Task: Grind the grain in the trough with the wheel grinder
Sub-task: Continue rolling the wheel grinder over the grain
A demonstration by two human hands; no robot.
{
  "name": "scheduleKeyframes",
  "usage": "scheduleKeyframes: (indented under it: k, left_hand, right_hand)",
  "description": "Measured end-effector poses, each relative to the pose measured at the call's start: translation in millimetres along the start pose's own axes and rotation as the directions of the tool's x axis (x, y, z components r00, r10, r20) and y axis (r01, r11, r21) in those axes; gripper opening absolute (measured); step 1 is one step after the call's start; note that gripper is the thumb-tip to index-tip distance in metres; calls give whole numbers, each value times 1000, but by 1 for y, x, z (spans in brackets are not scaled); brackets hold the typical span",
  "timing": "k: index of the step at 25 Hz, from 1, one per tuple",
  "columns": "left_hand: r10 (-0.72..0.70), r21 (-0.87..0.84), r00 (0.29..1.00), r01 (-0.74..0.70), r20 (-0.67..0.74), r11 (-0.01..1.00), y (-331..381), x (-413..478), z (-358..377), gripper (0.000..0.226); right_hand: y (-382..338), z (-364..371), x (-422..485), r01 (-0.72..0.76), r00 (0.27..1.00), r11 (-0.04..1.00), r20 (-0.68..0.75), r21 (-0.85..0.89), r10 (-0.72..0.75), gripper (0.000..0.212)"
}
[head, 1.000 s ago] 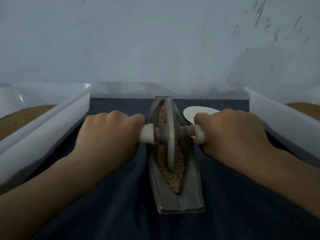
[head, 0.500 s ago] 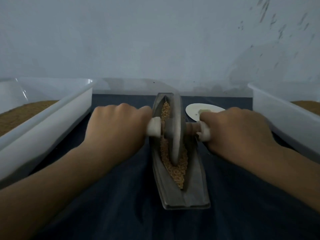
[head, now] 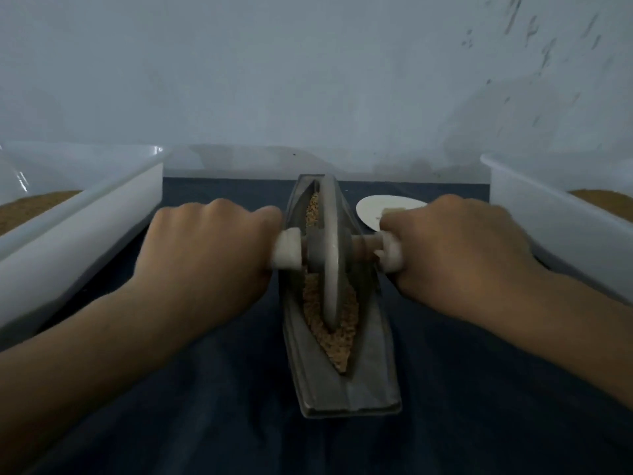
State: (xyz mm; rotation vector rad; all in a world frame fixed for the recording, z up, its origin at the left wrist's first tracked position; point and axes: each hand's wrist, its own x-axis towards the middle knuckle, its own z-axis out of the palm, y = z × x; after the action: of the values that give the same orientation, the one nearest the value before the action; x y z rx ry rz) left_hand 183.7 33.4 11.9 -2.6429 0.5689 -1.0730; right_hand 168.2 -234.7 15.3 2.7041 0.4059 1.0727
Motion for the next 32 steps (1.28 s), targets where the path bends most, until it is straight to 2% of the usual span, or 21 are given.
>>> scheduleKeyframes:
  k: [1,3,5,7,9,10,12,13,15,17,19,20,21,23,24,25,27,29,30,31,32]
  left_hand:
    - [-14,4,999,14,31,1000,1,3,5,17]
    - [-123,11,989,122,83,992,10,30,13,7]
    - [-194,3,967,196,167,981,13,57,18,8]
    - [-189,-3,957,194,219,981,11,59,16,9]
    - [-120,-55,984,128,129,990,8,27,8,11]
    - [-67,-67,996,71,60,995,8,8,2,17]
    - [-22,-72,1000,21,-10,997,4,-6,-2,22]
    - [-27,-66,1000,28,8,997,4,-2,0,21]
    - [-103,3,993,103,64,995,10,15,6,15]
    - [-170,21,978,169,122,985,15,47,15,3]
    - [-154,43,973,148,173,988,16,66,16,7]
    - [-130,42,979,125,159,991,13,63,15,4]
    - [-100,21,988,98,120,995,10,50,11,7]
    - [-11,-8,1000,11,6,1000,9,13,3,32]
    - [5,-37,999,-7,-42,999,8,-2,0,38]
    - [3,-63,998,-7,-63,998,5,-6,3,40]
    - [-34,-60,999,34,-2,998,6,8,11,31]
    - [-119,-32,988,123,98,992,8,38,16,12]
    - [-154,-42,977,162,146,986,8,52,20,5]
    - [-176,-47,965,188,194,981,10,62,22,10]
    - [-178,-49,958,193,224,980,11,63,22,11]
  right_hand:
    - [-3,4,8,-10,999,1000,31,-10,10,23]
    - [-11,13,41,-101,973,994,205,-34,106,9]
    - [-16,18,69,-211,923,977,332,18,193,13]
    - [-14,11,71,-191,913,981,370,20,171,14]
    - [-8,1,40,-38,966,999,256,0,37,4]
    - [-6,-3,22,27,988,999,154,-37,-21,13]
    - [-6,-10,7,28,999,998,20,-52,-27,24]
    - [-4,-7,13,23,999,998,31,-59,-21,24]
    - [-10,10,29,-59,988,995,139,-86,71,17]
    - [-16,19,55,-189,946,982,267,-3,183,7]
    - [-15,22,65,-249,914,967,344,55,216,8]
    - [-12,20,59,-214,922,976,340,44,187,7]
    - [-8,15,47,-152,946,988,292,16,141,11]
    - [-4,3,13,-12,995,998,96,-67,18,22]
    - [-4,-3,1,8,1000,997,4,-75,-8,26]
    - [-3,-4,-1,15,999,997,-31,-79,-17,28]
    - [-8,4,14,-24,998,995,52,-100,29,23]
    - [-20,10,48,-128,965,991,225,-51,136,7]
    - [-21,12,62,-194,937,981,293,-23,192,11]
    - [-20,13,73,-241,910,970,348,4,225,17]
    - [-17,13,74,-233,902,972,376,6,214,18]
